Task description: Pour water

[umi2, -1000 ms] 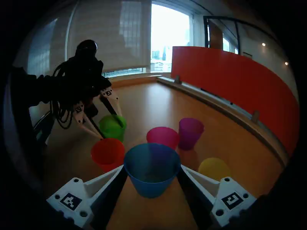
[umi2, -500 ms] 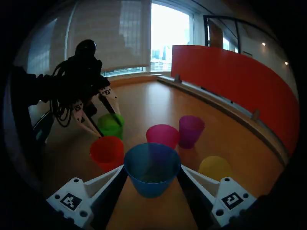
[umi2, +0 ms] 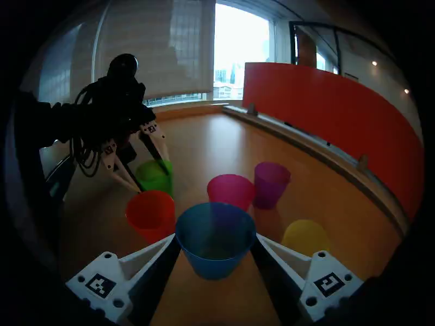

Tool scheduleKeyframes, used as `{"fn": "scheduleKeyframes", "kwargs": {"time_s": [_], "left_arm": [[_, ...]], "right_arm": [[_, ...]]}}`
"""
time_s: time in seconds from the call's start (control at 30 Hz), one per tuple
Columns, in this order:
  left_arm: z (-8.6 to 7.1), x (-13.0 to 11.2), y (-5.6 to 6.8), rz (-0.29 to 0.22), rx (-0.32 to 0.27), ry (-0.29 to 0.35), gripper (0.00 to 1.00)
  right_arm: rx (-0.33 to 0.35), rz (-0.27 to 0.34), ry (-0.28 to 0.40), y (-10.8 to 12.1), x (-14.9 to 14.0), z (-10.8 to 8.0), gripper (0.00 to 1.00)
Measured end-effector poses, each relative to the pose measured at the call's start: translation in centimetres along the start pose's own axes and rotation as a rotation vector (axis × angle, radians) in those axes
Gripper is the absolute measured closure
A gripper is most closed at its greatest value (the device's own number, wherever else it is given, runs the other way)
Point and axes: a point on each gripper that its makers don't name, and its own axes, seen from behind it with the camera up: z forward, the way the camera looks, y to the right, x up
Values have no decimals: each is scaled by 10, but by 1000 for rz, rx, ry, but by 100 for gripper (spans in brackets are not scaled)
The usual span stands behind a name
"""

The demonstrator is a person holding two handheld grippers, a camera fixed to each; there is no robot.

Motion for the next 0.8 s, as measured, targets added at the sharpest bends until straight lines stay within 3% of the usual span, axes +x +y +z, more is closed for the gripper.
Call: {"fn": "scheduleKeyframes", "kwargs": {"time_s": [0.23, 0.4, 0.8], "left_arm": [[2, -7, 5, 28, -8, -32, 8], [1, -11, 7, 44, -7, -49, 8], [-6, -20, 0, 49, 27, -76, 8]], "right_arm": [[1, -4, -7, -1, -6, 4, 9], [4, -7, -13, -3, -10, 8, 9], [7, -8, -28, -3, -17, 14, 9]]}}
